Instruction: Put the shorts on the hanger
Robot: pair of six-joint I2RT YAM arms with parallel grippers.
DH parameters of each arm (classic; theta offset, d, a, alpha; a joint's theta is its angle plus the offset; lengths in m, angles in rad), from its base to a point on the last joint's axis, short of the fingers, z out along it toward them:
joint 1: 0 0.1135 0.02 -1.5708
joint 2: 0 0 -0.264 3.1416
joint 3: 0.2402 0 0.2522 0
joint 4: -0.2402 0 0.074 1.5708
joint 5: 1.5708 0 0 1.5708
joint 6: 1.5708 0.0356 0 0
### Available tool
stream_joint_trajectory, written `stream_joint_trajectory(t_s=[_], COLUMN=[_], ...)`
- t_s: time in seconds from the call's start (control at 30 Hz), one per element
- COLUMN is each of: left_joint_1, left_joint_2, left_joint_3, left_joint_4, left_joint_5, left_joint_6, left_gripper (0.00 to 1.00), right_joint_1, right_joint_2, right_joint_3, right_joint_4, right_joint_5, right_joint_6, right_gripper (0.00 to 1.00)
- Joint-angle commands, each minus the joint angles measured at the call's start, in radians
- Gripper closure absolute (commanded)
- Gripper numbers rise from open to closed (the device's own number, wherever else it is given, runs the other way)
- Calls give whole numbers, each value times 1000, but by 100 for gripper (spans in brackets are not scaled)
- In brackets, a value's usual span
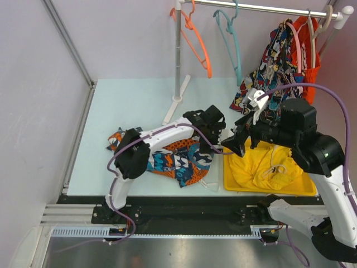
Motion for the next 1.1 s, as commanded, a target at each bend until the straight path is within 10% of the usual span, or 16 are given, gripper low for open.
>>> stream_joint_trajectory(t_s=[0.0, 0.23, 0.53, 0.83, 1.07], left_joint_1=[-35, -30, 86, 557, 786], left_joint_2=[88, 103, -180, -562, -817], left_joint_3=[70, -83, -123, -80, -391], left_joint_4=[-14, 23, -89, -135, -235], left_joint_5=[-57, -120, 22, 329, 443], left_joint_6=[71, 128, -6, -157, 33], left_gripper=[7, 10, 100, 100, 100], right_joint_1=[-18, -62, -67, -62, 60], right_joint_2=[-32, -55, -48, 64, 260], right_joint_3=[0, 0, -21, -73, -78], right_joint_4=[34, 28, -9, -20, 51], right_joint_5=[6, -11, -31, -118, -92], right_joint_6=[18, 43, 4, -137, -229], right_gripper=[0, 0, 0, 3, 10])
